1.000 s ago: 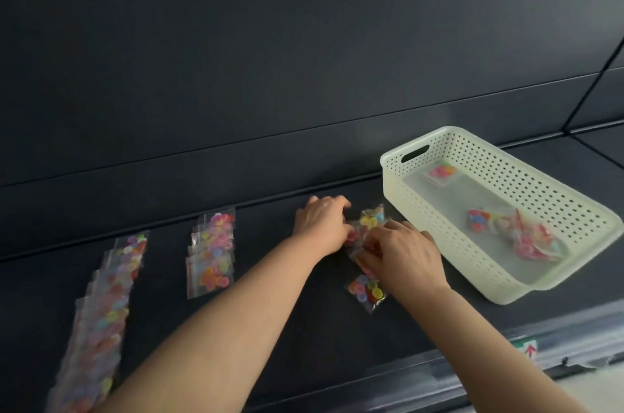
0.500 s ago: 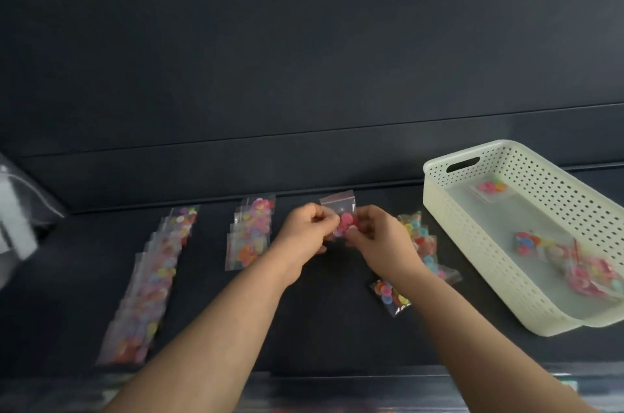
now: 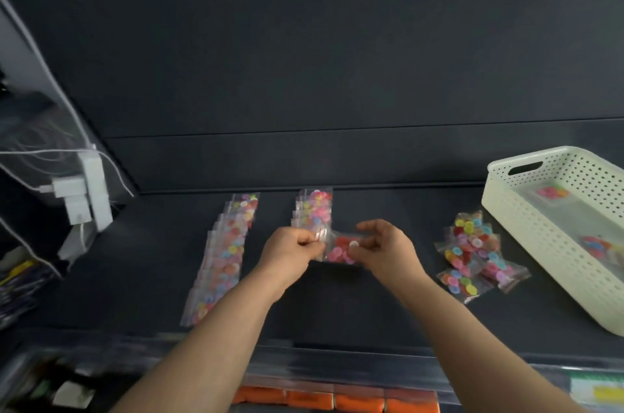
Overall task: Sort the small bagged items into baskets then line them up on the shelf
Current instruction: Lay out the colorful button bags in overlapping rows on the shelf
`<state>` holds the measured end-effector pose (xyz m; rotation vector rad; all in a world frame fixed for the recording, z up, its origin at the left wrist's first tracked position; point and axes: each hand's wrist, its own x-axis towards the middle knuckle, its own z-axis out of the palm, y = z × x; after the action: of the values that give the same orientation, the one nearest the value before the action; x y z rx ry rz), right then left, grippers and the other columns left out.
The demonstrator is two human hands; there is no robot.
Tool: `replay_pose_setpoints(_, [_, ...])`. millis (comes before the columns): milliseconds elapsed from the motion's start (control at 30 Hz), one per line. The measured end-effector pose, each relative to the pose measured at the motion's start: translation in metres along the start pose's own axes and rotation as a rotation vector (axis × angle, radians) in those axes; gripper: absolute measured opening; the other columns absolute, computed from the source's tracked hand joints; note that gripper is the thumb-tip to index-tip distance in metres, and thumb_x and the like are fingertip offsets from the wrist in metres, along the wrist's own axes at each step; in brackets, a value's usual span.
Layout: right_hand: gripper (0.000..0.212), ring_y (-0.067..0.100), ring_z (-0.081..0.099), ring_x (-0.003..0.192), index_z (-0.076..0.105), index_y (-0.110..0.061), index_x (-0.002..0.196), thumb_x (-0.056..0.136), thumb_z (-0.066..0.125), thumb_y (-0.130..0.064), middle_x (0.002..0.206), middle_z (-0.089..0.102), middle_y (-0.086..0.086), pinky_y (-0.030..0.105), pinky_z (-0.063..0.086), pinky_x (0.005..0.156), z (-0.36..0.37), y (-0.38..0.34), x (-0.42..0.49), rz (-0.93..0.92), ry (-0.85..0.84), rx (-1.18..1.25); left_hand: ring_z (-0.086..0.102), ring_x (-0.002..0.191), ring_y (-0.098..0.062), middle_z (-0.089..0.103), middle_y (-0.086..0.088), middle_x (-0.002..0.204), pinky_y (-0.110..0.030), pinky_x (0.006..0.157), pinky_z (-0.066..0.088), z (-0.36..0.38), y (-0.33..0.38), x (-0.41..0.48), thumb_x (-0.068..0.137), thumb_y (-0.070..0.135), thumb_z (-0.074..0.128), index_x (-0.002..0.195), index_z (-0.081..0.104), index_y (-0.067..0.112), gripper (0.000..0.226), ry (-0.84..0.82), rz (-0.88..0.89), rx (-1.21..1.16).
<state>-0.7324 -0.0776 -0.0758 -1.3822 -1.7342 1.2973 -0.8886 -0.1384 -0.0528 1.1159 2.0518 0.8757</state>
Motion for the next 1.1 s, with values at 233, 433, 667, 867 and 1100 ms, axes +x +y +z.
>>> replay_pose_setpoints(233, [0.047,0.003,0.059,0.073,0.054,-0.022,0.113,0.075,0.080,-0.025,0.077,0.064,-0.006,0.018,0.044,0.060,0.038,-0.015,-0.008,0.021,0.060,-0.066,0.065,0.080,-0.014,0.069,0.007,0.078,-0.039,0.079,0.057,-0.019,-0.034,0.004,0.086,0.028,0.071,0.076,0.063,0.025,0.013,0.111,-0.034,0.156])
replay_pose_setpoints(433, [0.040,0.001,0.055,0.069,0.049,-0.022,0.105,0.077,0.078,-0.022,0.073,0.060,-0.009,0.017,0.040,0.057,0.055,-0.022,0.001,0.007,0.183,-0.169,0.063,0.084,-0.013,0.066,0.008,0.088,-0.034,0.073,0.054,-0.021,-0.039,0.019,0.088,0.037,0.068,0.091,0.061,0.025,0.014,0.102,0.040,0.310])
replay_pose_setpoints(667, [0.009,0.013,0.056,0.091,0.062,-0.027,0.096,0.089,0.060,-0.033,0.092,0.052,-0.011,0.026,0.038,0.062,0.057,-0.020,0.001,-0.097,0.256,-0.617,0.063,0.080,-0.015,0.064,0.007,0.086,-0.032,0.058,0.049,-0.018,-0.038,0.026,0.085,0.044,0.068,0.099,0.045,0.024,0.034,0.157,0.159,0.417])
replay_pose_setpoints(867, [0.022,0.018,0.054,0.104,0.063,-0.029,0.108,0.095,0.046,-0.027,0.105,0.060,-0.005,0.031,0.040,0.077,0.023,-0.014,-0.012,-0.197,0.278,-0.871,0.063,0.091,-0.016,0.068,0.010,0.094,-0.034,0.073,0.054,-0.001,-0.004,0.020,0.089,0.036,0.065,0.086,0.060,0.032,0.007,0.020,0.250,0.425])
replay_pose_setpoints(1100, [0.020,0.022,0.054,0.110,0.065,-0.031,0.105,0.091,0.053,-0.025,0.109,0.062,-0.004,0.036,0.038,0.083,-0.063,0.016,-0.036,-0.096,0.408,-0.949,0.063,0.101,-0.015,0.069,0.012,0.106,-0.034,0.082,0.054,0.064,0.054,0.000,0.091,0.034,0.061,0.096,0.069,0.030,0.010,-0.126,0.356,0.449])
